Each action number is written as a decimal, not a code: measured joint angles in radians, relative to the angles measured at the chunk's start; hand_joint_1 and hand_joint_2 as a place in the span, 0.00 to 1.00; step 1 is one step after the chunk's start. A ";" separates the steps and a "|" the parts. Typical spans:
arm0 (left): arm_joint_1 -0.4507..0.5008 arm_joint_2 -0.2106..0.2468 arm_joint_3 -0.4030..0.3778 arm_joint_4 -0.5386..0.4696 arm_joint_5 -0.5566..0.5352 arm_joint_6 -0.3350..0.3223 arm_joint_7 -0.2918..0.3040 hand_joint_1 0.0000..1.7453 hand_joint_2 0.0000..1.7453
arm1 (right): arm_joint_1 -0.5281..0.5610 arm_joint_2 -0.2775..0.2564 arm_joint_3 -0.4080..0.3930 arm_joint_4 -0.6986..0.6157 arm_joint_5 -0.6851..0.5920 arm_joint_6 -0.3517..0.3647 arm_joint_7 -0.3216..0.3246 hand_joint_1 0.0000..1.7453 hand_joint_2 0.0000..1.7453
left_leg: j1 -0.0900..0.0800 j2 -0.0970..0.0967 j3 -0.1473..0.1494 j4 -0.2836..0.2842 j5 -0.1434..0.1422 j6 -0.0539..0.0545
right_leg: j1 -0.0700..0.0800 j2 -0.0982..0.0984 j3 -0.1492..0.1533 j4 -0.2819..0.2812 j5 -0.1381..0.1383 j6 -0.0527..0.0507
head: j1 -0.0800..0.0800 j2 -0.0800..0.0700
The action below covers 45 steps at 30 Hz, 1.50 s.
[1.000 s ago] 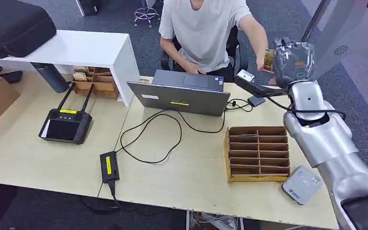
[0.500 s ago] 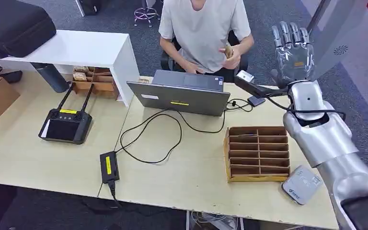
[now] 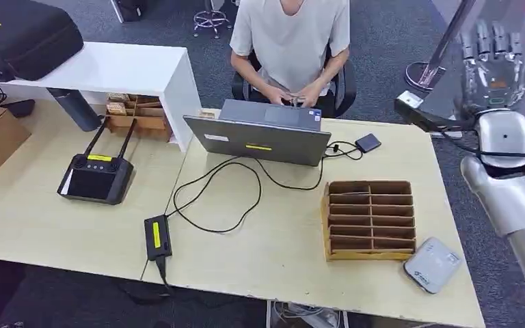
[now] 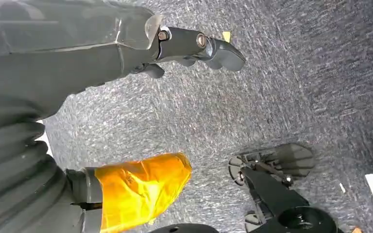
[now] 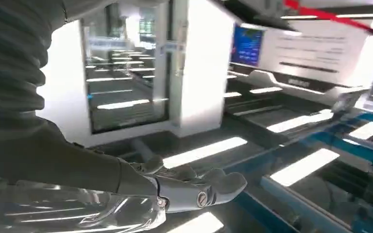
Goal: Pass the card to the sensor for recognition and then transmit it.
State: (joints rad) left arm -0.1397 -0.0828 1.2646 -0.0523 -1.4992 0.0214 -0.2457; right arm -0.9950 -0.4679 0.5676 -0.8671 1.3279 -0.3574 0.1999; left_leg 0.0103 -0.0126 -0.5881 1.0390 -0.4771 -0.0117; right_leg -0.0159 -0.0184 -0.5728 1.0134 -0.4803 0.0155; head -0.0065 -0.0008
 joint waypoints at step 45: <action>0.048 -0.005 0.032 -0.002 0.000 0.011 0.024 0.00 1.00 | 1.299 -0.055 -1.203 -0.176 0.242 0.654 0.032 0.00 1.00 | 0.000 0.008 0.005 -0.003 -0.009 0.006 | 0.000 0.007 0.005 -0.003 -0.008 0.006 | -0.001 0.000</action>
State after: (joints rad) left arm -0.0913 -0.0874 1.2970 -0.0538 -1.4992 0.0320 -0.2213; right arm 0.3036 -0.5229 -0.6351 -1.0429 1.5698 0.2967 0.2320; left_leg 0.0108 -0.0043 -0.5827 1.0364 -0.4865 -0.0059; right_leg -0.0159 -0.0109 -0.5679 1.0100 -0.4879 0.0218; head -0.0076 -0.0004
